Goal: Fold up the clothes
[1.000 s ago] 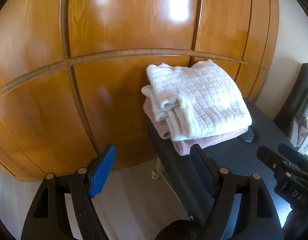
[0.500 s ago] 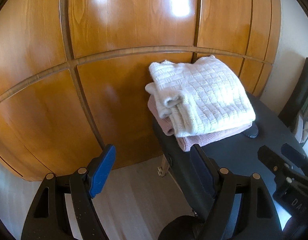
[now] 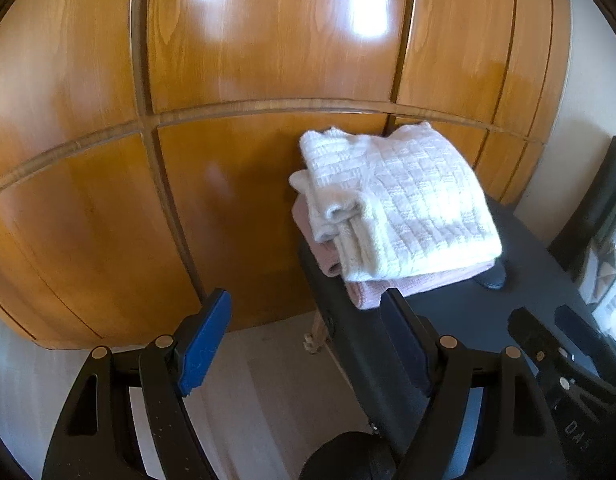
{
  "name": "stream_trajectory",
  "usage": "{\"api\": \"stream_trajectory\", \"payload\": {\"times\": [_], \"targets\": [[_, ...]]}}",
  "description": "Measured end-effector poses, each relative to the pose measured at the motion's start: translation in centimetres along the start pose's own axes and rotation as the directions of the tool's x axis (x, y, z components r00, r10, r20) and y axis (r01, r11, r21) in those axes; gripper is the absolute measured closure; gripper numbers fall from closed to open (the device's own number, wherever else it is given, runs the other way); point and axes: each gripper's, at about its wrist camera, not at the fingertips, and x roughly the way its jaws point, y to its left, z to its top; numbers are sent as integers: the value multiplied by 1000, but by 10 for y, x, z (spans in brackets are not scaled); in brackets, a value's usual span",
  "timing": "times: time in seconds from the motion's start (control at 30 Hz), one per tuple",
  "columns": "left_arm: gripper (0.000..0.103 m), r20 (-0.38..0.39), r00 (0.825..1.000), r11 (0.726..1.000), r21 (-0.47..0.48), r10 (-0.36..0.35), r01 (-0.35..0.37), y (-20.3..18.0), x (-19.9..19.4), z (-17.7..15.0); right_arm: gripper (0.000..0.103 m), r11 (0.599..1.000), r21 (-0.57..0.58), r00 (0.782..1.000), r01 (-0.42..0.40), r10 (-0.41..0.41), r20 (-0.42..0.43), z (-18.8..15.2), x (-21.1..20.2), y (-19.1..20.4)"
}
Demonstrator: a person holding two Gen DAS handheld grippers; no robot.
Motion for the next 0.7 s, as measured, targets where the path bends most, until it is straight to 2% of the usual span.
{"api": "stream_trajectory", "payload": {"times": [0.07, 0.13, 0.2, 0.3, 0.43, 0.5, 0.57, 0.63, 0.7], "targets": [[23, -1, 999, 998, 54, 46, -46, -9, 0, 1, 25, 1000, 0, 1000, -1, 1, 3, 0, -1, 0], [23, -37, 999, 992, 121, 40, -35, -19, 3, 1, 25, 1000, 2, 1000, -4, 4, 6, 0, -2, 0], [23, -72, 997, 993, 116, 31, -22, -21, 6, -1, 25, 1000, 8, 1000, -7, 7, 9, 0, -2, -1], [23, -70, 996, 993, 115, 47, -39, -22, 5, -8, 25, 1000, 6, 1000, -7, 7, 11, 1, -3, -1], [23, -83, 996, 995, 90, -40, 48, -19, 5, -8, 25, 1000, 12, 1000, -7, 7, 19, 3, -6, -3], [23, -75, 996, 996, 75, -52, 57, -18, 4, -8, 25, 1000, 19, 1000, -10, 10, 21, 3, -6, -5], [23, -57, 998, 996, 79, -34, 38, -19, 1, -9, 25, 1000, 24, 1000, -11, 11, 20, 3, -6, -6], [23, -24, 999, 995, 94, 31, -29, -20, -3, -10, 25, 1000, 24, 1000, -12, 11, 18, 3, -6, -6], [23, 25, 998, 994, 94, 59, -61, -20, -8, -11, 25, 1000, 21, 1000, -13, 12, 17, 3, -6, -5]]}}
